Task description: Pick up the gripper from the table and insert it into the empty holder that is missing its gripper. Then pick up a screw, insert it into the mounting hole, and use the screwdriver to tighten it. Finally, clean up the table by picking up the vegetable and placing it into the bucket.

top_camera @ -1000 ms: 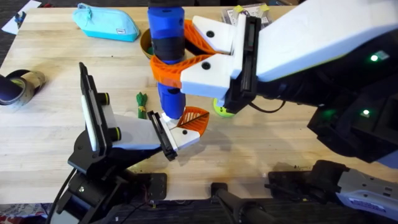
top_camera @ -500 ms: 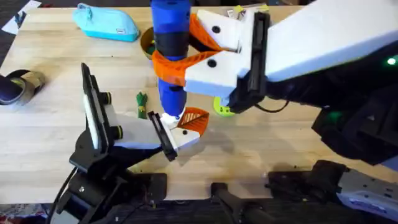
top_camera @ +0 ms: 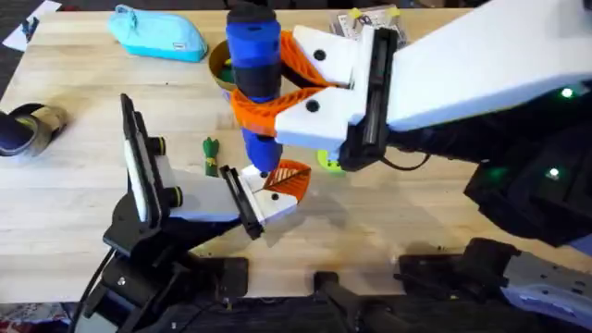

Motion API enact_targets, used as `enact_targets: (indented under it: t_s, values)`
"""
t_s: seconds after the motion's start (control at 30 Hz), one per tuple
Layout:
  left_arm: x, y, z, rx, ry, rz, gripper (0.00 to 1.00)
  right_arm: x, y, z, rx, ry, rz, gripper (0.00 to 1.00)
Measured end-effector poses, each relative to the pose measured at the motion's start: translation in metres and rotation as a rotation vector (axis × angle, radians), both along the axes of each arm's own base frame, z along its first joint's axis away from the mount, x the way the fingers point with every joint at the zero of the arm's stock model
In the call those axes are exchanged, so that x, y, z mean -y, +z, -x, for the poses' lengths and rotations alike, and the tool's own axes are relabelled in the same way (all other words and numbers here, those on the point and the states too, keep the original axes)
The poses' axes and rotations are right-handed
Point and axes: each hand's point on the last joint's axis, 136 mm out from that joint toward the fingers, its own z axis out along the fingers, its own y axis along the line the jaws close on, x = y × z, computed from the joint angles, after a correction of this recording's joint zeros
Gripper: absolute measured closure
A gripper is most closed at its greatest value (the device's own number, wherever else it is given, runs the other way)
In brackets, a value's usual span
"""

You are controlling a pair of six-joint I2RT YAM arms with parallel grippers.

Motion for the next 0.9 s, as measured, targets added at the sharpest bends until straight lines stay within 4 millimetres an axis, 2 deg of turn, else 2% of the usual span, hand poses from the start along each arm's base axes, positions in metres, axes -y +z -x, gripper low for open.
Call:
enact_targets:
  t_s: [0.9]
  values:
    - [0.0, 0.0, 0.0, 0.0, 0.0, 0.0, 0.988, 0.0006, 0.0042, 0.0006, -0.019, 0.005, -0.021, 0.956]
